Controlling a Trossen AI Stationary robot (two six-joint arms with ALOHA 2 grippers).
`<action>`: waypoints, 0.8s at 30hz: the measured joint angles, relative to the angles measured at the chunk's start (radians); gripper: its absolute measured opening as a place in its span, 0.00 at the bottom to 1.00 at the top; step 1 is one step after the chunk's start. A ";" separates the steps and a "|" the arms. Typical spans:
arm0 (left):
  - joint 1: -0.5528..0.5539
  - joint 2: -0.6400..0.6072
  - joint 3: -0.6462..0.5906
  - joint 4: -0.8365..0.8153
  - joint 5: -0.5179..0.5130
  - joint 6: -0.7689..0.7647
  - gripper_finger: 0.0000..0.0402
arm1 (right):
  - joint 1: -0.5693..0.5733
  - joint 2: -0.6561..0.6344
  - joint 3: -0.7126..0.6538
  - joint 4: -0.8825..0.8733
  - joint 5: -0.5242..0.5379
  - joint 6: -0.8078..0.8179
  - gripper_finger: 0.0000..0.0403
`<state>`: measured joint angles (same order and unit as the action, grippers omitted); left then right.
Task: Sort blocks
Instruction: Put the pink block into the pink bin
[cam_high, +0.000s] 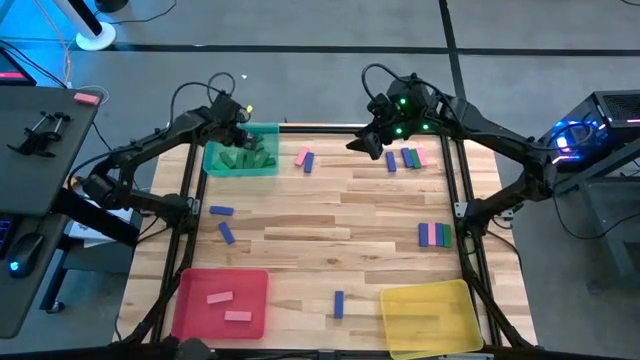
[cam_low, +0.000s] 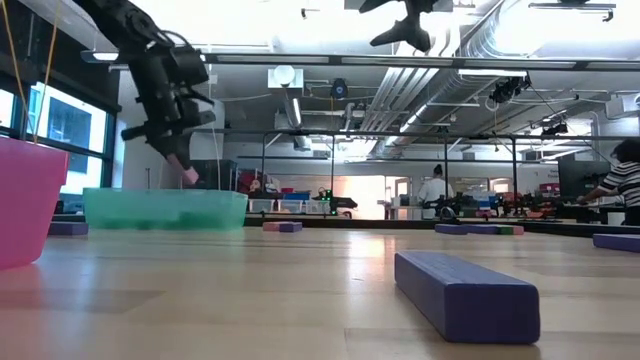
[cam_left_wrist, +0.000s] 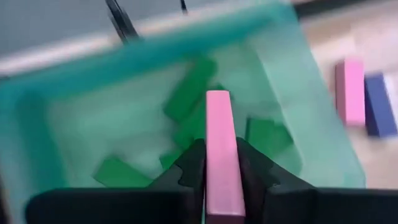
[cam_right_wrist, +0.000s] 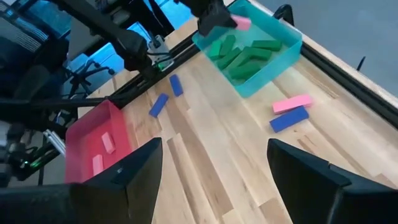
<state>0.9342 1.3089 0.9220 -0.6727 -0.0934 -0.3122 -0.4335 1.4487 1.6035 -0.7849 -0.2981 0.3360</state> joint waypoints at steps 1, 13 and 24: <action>0.000 -0.002 0.014 0.001 -0.019 0.000 0.17 | -0.001 0.000 0.000 -0.001 0.000 -0.005 0.65; -0.019 0.002 0.096 0.065 -0.004 0.175 0.04 | -0.001 0.000 0.000 -0.005 -0.003 -0.022 0.65; -0.010 0.124 0.095 -0.143 -0.014 0.167 0.51 | -0.012 0.007 0.000 -0.002 -0.004 -0.004 0.65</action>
<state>0.9245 1.4331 1.0172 -0.8152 -0.1073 -0.1449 -0.4454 1.4555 1.6035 -0.7865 -0.3023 0.3321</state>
